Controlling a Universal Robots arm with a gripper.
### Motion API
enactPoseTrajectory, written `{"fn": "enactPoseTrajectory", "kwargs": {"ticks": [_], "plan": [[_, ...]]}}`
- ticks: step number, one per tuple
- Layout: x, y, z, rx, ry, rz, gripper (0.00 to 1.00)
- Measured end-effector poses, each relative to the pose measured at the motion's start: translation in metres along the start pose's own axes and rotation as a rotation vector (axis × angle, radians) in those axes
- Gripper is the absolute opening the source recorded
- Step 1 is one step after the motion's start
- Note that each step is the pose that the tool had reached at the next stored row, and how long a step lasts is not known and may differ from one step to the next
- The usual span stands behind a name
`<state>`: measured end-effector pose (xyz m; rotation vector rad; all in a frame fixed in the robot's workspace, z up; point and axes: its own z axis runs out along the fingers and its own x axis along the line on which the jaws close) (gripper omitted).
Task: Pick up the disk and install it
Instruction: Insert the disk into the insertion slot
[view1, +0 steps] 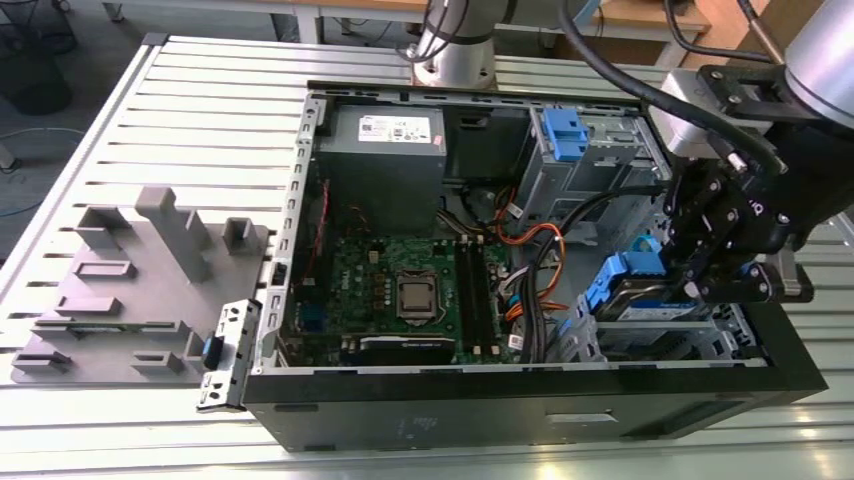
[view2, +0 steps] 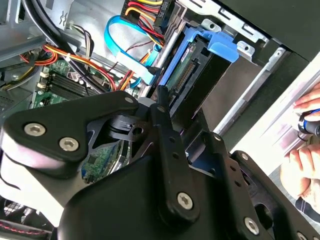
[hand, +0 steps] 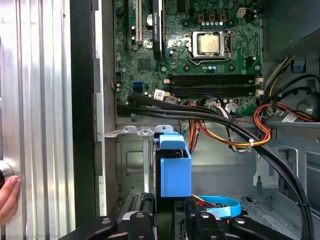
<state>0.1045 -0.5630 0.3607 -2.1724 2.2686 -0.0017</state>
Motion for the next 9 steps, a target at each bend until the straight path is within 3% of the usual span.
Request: {"fn": "enactPoseTrajectory", "kwargs": {"ticks": [4,9], "plan": [[0.0,0.0,0.0062,0.0,-0.0003,0.0,0.35],[0.0,0.0,0.0075,0.0,0.0001,0.0,0.35]]}}
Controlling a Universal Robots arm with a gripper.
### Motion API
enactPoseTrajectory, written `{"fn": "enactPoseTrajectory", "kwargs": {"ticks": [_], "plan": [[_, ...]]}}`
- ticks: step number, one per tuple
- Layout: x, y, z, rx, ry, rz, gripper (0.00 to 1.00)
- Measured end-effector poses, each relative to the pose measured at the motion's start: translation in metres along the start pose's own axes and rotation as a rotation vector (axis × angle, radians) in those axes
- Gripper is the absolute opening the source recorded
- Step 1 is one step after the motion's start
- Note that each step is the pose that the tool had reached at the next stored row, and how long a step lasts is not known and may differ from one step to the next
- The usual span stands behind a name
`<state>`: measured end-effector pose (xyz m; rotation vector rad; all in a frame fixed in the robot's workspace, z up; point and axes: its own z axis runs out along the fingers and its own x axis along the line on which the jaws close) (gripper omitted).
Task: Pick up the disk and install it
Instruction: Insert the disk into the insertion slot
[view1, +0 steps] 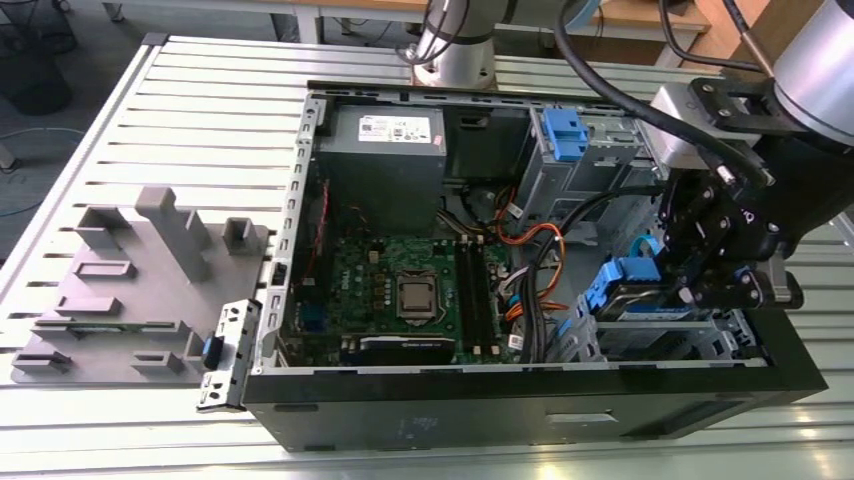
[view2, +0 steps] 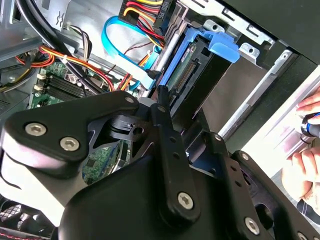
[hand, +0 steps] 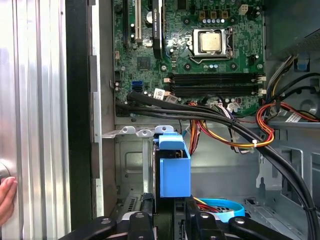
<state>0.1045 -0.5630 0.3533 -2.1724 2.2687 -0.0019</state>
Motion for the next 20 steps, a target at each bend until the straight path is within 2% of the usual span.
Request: {"fn": "enactPoseTrajectory", "kwargs": {"ticks": [7,16,17,20], "plan": [[0.0,0.0,0.0092,0.0,-0.0003,0.0,0.35],[-0.0001,0.0,0.0098,-0.0001,-0.0008,0.0,0.35],[0.0,0.0,0.0098,0.0,-0.0007,0.0,0.42],[0.0,0.0,0.0096,0.0,-0.0003,0.0,0.42]]}}
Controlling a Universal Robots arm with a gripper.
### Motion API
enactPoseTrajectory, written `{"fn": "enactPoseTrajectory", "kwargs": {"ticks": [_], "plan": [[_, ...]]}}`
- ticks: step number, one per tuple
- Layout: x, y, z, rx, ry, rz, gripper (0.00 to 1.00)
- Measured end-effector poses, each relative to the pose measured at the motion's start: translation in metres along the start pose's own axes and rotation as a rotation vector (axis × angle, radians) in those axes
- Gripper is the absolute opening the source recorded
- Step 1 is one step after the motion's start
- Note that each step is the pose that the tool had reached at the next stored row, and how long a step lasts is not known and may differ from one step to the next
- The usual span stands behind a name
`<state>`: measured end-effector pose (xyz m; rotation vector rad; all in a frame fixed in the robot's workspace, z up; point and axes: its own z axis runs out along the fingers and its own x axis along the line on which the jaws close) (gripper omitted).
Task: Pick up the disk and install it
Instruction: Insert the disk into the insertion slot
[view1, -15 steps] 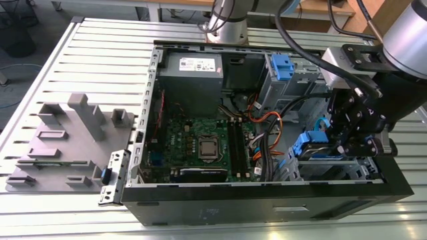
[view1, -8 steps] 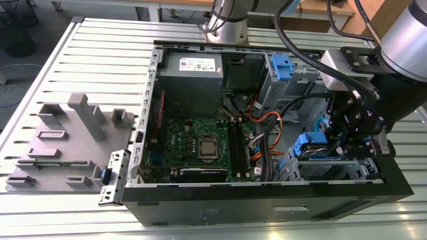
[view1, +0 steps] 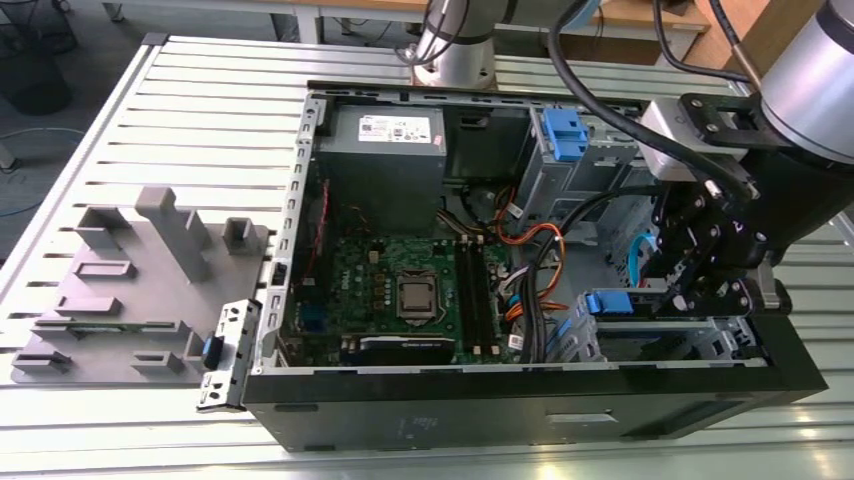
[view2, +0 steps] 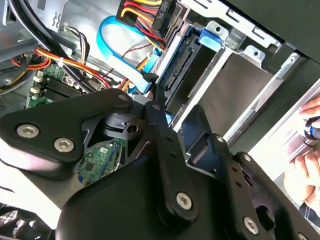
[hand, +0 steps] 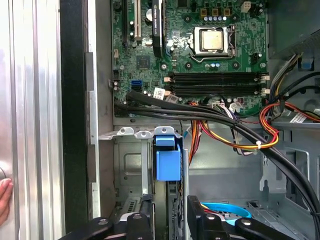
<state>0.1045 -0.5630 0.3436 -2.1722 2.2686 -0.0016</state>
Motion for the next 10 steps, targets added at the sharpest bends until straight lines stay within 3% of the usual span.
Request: {"fn": "enactPoseTrajectory", "kwargs": {"ticks": [10], "plan": [[0.0,0.0,-0.0019,0.0,0.0,0.0,0.42]]}}
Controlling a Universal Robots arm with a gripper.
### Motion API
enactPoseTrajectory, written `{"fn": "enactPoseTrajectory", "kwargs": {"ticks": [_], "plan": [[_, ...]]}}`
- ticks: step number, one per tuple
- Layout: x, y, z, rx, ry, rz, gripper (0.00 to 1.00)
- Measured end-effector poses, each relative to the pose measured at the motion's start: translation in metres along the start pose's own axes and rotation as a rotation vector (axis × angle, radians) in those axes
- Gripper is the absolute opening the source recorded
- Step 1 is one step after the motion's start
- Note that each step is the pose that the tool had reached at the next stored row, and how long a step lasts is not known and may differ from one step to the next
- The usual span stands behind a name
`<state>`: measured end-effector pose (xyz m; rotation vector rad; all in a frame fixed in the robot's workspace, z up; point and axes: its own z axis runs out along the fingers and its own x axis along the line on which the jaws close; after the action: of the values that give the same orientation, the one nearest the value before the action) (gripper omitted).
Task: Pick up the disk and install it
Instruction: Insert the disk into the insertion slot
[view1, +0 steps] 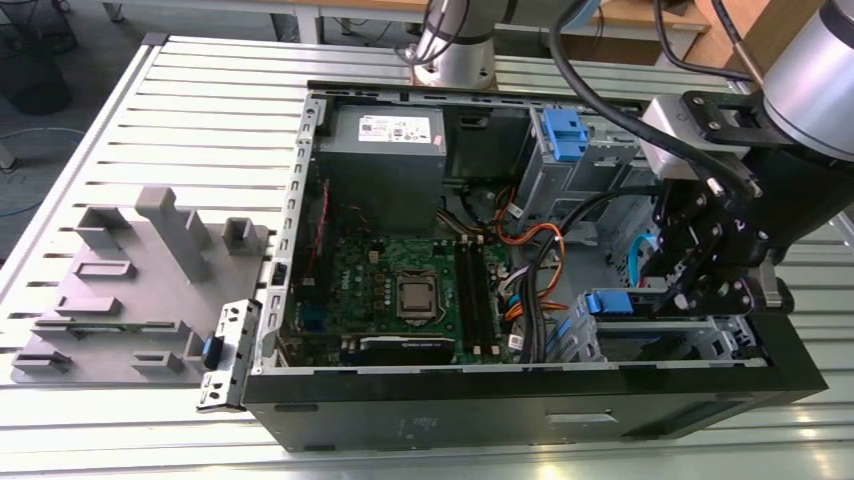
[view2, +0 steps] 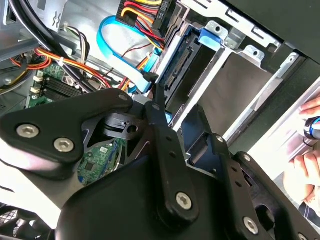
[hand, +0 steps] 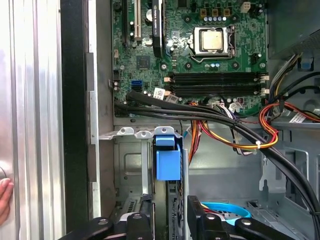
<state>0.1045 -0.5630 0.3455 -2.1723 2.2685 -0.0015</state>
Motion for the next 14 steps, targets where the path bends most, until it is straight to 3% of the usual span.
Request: {"fn": "enactPoseTrajectory", "kwargs": {"ticks": [10,12,14], "plan": [[0.0,0.0,-0.005,0.0,-0.0003,0.0,0.42],[0.0,0.0,-0.0119,0.0,0.0,0.0,0.42],[0.0,0.0,-0.0119,0.0,-0.0001,0.0,0.42]]}}
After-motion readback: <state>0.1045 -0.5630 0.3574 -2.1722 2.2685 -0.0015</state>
